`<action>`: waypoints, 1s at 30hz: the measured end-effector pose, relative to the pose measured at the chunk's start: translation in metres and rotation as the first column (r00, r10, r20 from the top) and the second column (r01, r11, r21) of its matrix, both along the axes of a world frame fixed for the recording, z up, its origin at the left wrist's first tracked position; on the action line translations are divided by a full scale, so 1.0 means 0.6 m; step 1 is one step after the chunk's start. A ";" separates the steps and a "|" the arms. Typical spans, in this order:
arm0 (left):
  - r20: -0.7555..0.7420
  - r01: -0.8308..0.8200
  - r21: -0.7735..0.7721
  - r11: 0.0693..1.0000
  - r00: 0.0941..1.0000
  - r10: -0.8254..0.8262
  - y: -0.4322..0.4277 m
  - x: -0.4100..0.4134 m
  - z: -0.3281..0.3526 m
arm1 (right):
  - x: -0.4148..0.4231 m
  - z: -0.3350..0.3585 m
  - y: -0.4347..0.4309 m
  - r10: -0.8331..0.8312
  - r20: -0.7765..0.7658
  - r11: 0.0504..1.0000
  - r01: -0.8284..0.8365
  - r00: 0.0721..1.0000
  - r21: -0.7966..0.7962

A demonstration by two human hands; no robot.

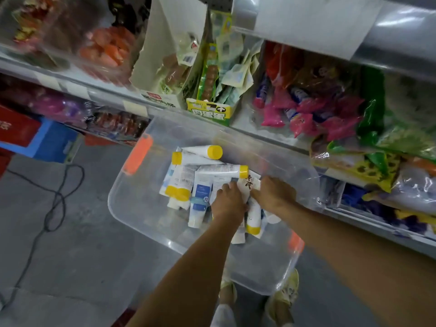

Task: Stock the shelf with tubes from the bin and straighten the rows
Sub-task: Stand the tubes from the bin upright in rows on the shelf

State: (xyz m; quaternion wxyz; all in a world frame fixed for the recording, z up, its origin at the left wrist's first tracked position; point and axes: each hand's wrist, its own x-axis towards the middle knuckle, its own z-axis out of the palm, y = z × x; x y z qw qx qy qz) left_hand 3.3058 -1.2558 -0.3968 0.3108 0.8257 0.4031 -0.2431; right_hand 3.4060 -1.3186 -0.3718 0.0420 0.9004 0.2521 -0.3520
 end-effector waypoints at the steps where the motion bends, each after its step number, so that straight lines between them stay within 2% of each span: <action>1: -0.022 0.005 -0.006 1.000 1.000 -0.005 0.001 0.003 -0.004 | 0.000 -0.001 0.002 -0.034 -0.007 0.999 0.034 0.999 0.000; 4: -0.097 0.048 -0.071 0.996 0.994 -0.054 0.016 0.009 0.013 | 0.003 0.008 -0.004 -0.097 -0.044 0.995 0.097 0.994 -0.007; 6: -0.152 -0.023 -0.204 0.979 0.988 -0.008 0.030 0.000 0.035 | 0.000 0.027 -0.015 -0.081 -0.093 0.997 0.081 0.992 -0.007; 8: -0.234 -0.196 -0.426 0.883 0.967 0.102 0.047 -0.019 0.060 | 0.000 0.050 -0.031 -0.062 -0.174 0.997 0.068 0.983 0.027; 10: -0.293 -0.346 -0.594 0.726 0.934 0.206 0.057 -0.045 0.096 | 0.004 0.079 -0.046 -0.072 -0.302 0.985 0.116 0.951 0.128; 12: -0.268 -0.375 -0.671 0.640 0.927 0.262 0.060 -0.070 0.131 | 0.006 0.117 -0.058 -0.074 -0.424 0.946 0.198 0.903 0.256; 16: -0.089 -0.378 -0.731 0.568 0.878 0.470 0.034 -0.093 0.218 | -0.007 0.201 -0.058 -0.186 -0.513 0.830 0.413 0.838 0.374; 18: 0.028 -0.345 -0.731 0.589 0.847 0.531 0.015 -0.086 0.267 | -0.017 0.245 -0.053 -0.231 -0.470 0.802 0.441 0.852 0.404; 21: 0.159 -0.288 -0.693 0.661 0.833 0.530 -0.009 -0.073 0.334 | -0.022 0.309 -0.056 -0.217 -0.292 0.811 0.339 0.931 0.478; 23: 0.223 -0.265 -0.683 0.681 0.812 0.539 -0.024 -0.065 0.370 | -0.018 0.354 -0.065 -0.211 -0.257 0.785 0.320 0.943 0.531; 27: 0.365 -0.226 -0.583 0.780 0.785 0.500 -0.066 -0.044 0.445 | -0.013 0.455 -0.110 -0.185 -0.376 0.699 0.391 0.908 0.599; 30: 0.412 -0.251 -0.592 0.765 0.722 0.556 -0.090 -0.031 0.492 | -0.001 0.519 -0.155 -0.150 -0.499 0.613 0.476 0.854 0.631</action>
